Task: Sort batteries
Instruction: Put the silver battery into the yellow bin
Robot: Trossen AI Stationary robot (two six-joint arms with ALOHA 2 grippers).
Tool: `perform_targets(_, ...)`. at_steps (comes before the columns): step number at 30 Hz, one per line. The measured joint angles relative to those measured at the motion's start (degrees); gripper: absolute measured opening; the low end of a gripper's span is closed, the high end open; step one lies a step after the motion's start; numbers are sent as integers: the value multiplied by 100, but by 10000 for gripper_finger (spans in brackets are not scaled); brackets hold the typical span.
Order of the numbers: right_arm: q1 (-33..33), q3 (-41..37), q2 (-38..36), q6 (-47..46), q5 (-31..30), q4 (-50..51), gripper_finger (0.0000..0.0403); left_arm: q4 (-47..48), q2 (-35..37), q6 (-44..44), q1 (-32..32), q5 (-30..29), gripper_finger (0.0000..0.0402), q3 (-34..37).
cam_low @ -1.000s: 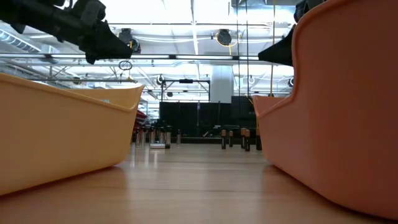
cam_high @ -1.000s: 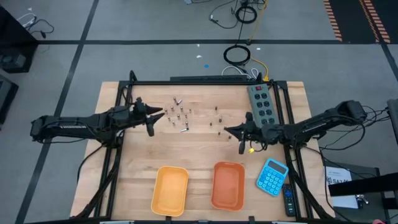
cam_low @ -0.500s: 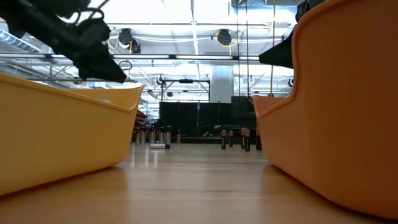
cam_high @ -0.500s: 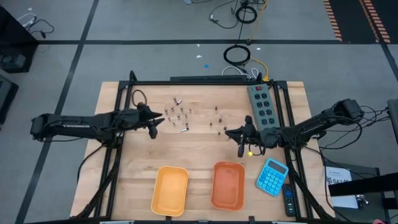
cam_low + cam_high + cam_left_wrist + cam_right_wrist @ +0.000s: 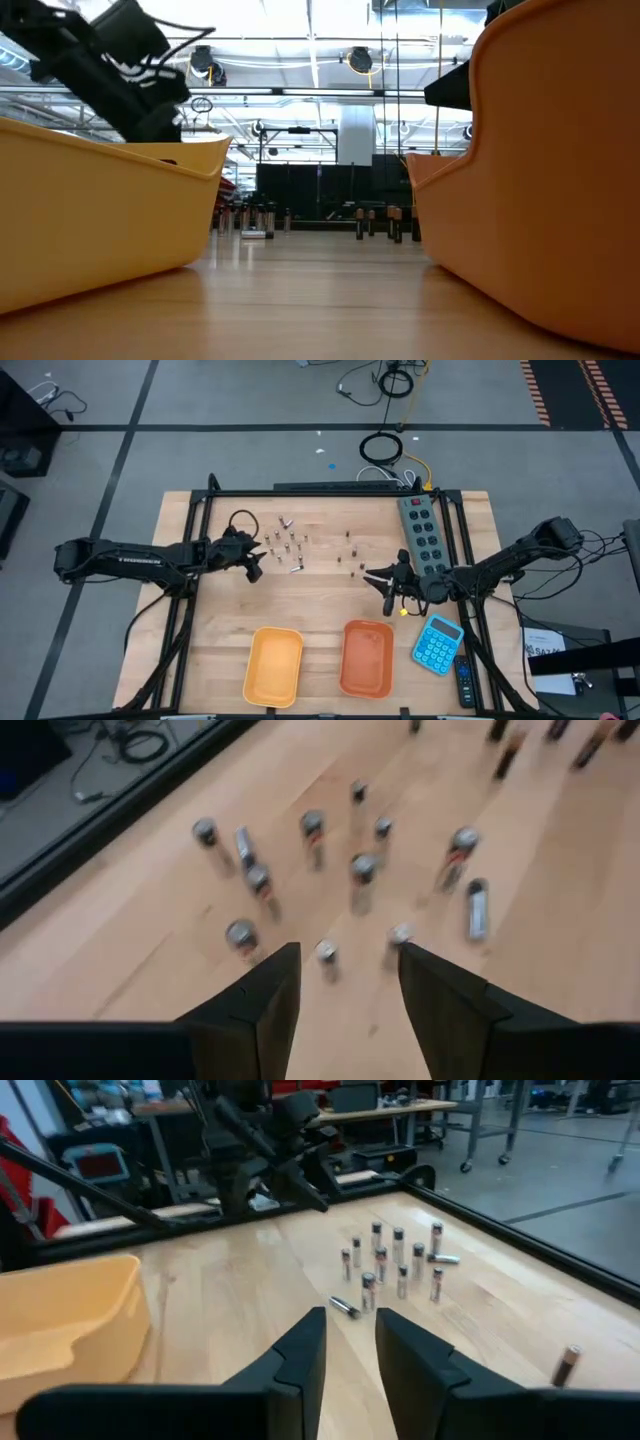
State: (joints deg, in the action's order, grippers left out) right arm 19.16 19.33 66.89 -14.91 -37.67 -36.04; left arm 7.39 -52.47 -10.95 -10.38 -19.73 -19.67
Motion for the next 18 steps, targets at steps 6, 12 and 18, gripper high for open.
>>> perform_targets(6,56,0,0,19,-146,22,83,-799,7,424,-586,252,180,528)
perform_targets(12,56,0,0,64,-144,6,82,-1374,-105,891,-1222,893,180,861)
perform_targets(18,56,0,0,105,-142,-14,82,-1889,-443,1238,-1806,1475,180,922)
